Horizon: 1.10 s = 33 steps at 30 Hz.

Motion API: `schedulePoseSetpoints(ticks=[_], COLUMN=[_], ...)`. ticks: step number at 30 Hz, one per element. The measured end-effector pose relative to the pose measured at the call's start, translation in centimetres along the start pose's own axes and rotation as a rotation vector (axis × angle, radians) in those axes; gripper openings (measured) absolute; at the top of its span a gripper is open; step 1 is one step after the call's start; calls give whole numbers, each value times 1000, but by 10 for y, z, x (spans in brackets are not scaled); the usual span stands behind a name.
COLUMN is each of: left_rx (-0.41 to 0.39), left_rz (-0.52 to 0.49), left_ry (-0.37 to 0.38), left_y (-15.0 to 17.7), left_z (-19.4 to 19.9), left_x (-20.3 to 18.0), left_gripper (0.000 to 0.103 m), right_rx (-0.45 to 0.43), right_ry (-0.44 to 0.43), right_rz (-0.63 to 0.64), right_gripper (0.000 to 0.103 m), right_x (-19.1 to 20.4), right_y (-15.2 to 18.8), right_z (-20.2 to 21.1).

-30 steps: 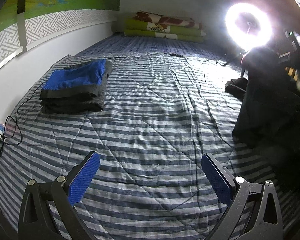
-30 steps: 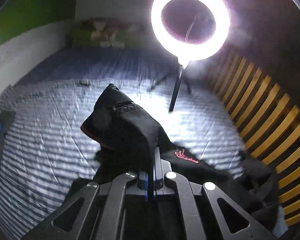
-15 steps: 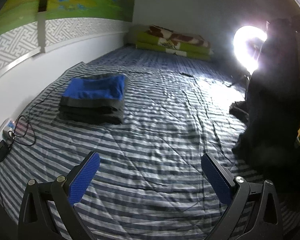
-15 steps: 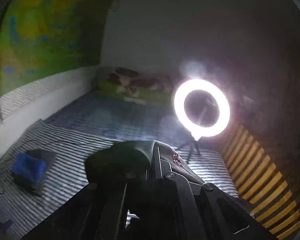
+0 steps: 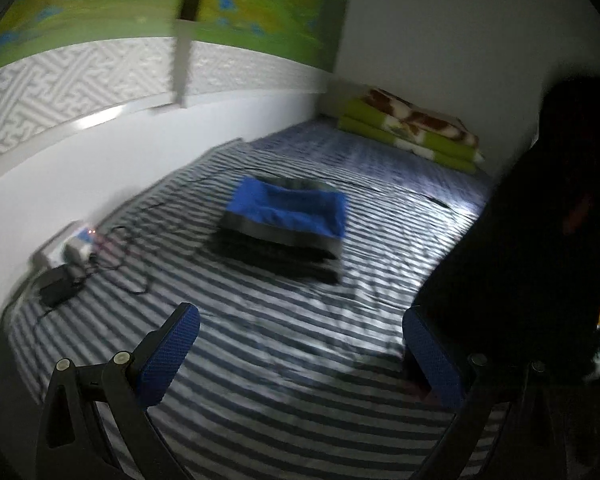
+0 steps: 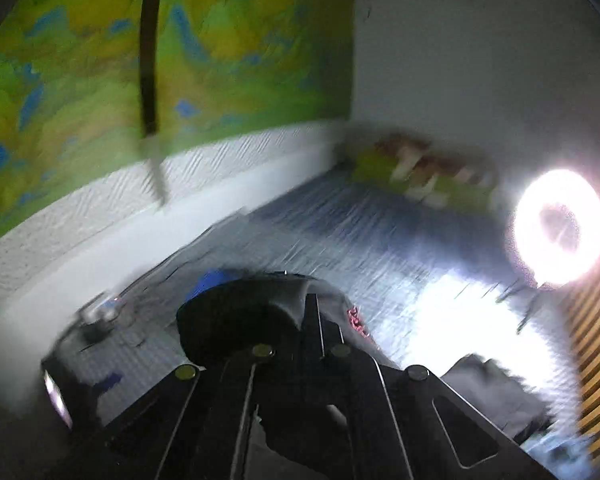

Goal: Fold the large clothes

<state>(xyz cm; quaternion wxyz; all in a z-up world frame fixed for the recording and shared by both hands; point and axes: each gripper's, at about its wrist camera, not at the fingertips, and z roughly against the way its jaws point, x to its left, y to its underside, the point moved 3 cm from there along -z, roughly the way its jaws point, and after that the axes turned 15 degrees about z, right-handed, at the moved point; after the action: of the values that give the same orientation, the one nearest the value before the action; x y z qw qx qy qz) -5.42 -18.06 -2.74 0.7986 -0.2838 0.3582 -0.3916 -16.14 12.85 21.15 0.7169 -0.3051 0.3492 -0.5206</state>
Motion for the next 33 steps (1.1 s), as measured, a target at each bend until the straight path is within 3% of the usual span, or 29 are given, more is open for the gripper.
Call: schedulePoseSetpoints(ticks=[4,6,8,11,16,20,23,27,33], left_rx=[-8,9,44,114,266,331,395,474,559], left_rz=[5,-23,-70,-134,-162,-160,-198,-185,-250], left_ry=[-22,-24,-27,-22,73,141,165,210,247], left_y=[-8,-4,7,29,68,91,111,137,191], left_z=[4,1,-7,-21,-29,-23,-28,-32,-30], left_x=[26,30,26,13,-9,-25,-34,-45,-63], left_gripper=[103,103,103,103,103,103,103,103,103], right_rx=[160,223,269,321,329,331,328,307,281], right_ry=[-153,-201,-241,-275,-171,16,45,37,-40], right_rz=[-20,-15,-45,-106,-276,-467,-630,-681,-556], right_gripper=[9,24,50,54,55,56,56,56,63], right_x=[32,49,51,45,2,-69,-109,-124,-93], right_y=[62,94,133,191,277,334,364,368,319], right_z=[-48,-65,-72,-67,-34,-10,-4,-7,-32])
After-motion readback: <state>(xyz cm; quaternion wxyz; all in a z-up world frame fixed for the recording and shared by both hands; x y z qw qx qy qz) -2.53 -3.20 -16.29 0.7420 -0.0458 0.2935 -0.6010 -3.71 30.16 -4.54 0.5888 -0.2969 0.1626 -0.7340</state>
